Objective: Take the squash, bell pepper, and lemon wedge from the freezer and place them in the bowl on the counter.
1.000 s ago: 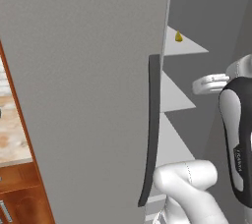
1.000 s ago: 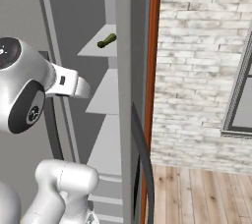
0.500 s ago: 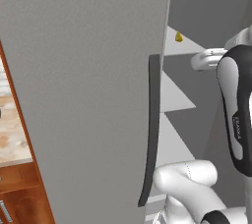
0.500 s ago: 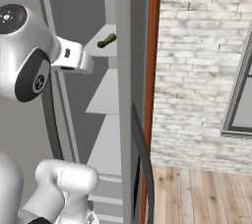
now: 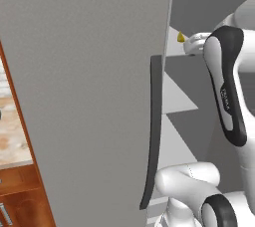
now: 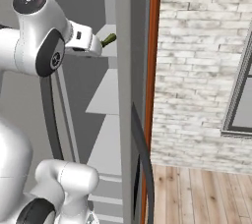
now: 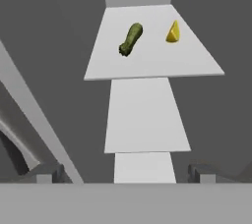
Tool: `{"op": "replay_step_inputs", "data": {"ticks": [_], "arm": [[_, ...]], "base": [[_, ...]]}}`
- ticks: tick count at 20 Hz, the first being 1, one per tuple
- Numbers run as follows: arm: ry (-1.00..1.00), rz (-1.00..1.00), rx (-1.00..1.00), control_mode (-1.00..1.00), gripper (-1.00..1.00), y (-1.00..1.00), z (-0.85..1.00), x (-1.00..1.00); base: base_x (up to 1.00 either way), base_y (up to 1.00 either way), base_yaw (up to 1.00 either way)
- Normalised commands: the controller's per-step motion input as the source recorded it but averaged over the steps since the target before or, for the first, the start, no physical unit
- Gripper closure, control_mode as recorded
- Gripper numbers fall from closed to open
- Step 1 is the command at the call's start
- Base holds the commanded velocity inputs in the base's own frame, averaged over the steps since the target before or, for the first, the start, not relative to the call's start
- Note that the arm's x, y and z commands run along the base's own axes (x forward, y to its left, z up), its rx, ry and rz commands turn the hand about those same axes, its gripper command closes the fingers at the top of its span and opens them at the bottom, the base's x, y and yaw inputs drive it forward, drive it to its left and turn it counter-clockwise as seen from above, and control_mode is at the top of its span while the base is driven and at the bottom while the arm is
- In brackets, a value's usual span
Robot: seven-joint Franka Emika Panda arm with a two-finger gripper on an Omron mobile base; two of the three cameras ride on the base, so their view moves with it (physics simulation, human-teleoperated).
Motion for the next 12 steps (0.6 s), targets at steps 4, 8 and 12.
{"op": "replay_step_inputs", "data": {"ticks": [4,8,12], "arm": [[0.0,0.0,0.0,-1.0,-1.0,0.0,0.0,0.52],[0.0,0.0,0.01,-1.0,-1.0,0.0,-0.04,0.51],[0.01,0.01,0.0,-1.0,-1.0,0.0,-0.04,0.49]], "base": [[0.0,0.0,0.0],[0.0,0.0,0.0],[0.0,0.0,0.0]]}}
